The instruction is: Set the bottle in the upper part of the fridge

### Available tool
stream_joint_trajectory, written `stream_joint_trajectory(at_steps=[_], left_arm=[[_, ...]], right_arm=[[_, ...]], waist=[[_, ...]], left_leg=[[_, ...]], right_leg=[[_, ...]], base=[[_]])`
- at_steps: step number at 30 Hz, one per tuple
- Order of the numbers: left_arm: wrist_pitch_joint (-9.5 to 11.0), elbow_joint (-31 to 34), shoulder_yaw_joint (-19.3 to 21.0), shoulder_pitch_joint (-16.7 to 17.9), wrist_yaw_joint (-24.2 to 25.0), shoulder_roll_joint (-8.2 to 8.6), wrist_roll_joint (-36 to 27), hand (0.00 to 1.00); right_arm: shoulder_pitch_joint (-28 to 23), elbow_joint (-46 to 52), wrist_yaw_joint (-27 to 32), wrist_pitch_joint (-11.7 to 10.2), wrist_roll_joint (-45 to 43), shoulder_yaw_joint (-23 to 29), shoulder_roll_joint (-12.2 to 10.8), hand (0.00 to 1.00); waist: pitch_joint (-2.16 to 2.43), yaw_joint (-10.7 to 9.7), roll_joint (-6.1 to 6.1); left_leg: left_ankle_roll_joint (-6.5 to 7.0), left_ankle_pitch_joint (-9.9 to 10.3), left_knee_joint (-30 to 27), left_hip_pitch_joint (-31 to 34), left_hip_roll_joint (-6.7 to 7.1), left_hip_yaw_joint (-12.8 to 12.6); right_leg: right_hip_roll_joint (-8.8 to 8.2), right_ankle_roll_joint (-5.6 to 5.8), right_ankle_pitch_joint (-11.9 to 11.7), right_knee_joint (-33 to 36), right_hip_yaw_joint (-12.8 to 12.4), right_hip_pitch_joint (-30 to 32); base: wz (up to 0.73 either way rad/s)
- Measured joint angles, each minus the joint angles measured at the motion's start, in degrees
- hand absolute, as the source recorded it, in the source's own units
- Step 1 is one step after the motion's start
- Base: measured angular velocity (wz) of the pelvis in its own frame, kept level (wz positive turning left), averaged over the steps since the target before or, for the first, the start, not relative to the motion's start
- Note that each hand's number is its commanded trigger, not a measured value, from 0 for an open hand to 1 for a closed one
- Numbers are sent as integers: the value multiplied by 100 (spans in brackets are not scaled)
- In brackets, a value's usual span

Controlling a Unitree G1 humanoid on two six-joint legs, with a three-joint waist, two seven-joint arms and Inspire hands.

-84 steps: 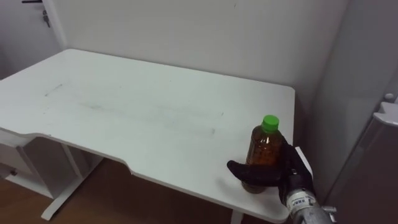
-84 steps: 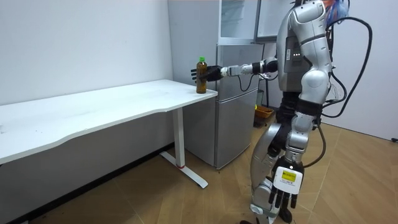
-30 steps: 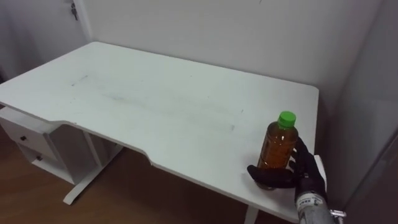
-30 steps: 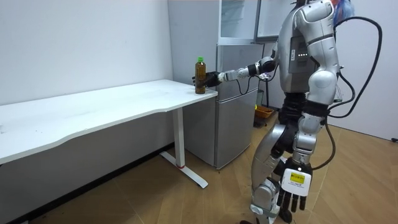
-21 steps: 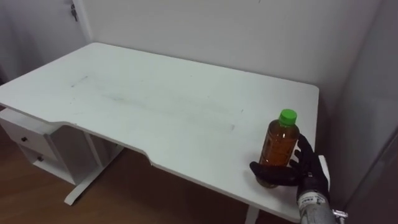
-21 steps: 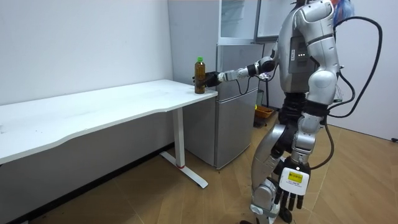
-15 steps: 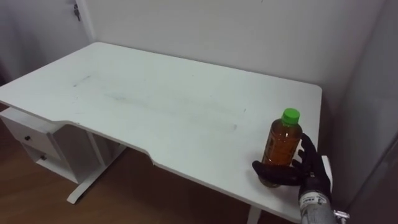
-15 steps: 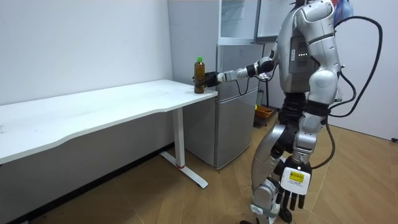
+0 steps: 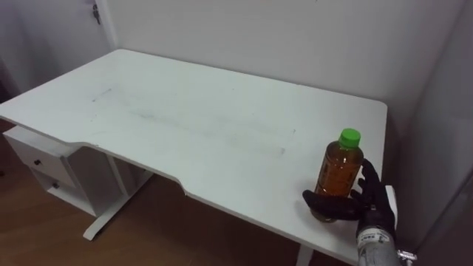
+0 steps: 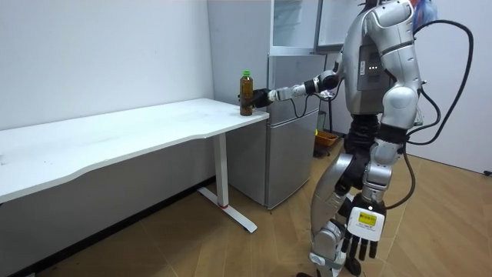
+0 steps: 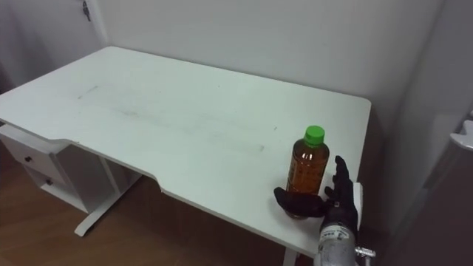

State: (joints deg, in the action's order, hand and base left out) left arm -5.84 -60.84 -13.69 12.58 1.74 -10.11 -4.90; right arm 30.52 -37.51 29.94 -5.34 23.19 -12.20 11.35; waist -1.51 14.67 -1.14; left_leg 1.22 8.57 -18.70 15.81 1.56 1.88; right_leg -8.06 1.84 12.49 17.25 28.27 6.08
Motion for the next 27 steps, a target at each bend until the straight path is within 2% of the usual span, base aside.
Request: stream_joint_trajectory(at_steps=[4,13,27], left_arm=[[-1,-21,8,0,-8,0,-1,0],[1,-47,0,1,-27,-1,-4,0],[-18,-47,-9,42,-166,-1,-2,0]], right_arm=[[113,17,5,22,-6,-6,-3,0],[322,297,130,33,-93,-38,-25,0],[324,487,164,38,-83,-181,-25,0]], waist=[[2,10,-3],[4,28,0],[28,51,10]], left_leg=[[3,-2,-17,13,20,-13],[-2,-6,-5,31,19,-13],[-2,-7,-15,30,17,-11]], right_leg=[[-74,1,75,156,1,80],[-65,-2,78,144,8,98],[-72,-3,77,176,18,98]], base=[[0],[0],[0]])
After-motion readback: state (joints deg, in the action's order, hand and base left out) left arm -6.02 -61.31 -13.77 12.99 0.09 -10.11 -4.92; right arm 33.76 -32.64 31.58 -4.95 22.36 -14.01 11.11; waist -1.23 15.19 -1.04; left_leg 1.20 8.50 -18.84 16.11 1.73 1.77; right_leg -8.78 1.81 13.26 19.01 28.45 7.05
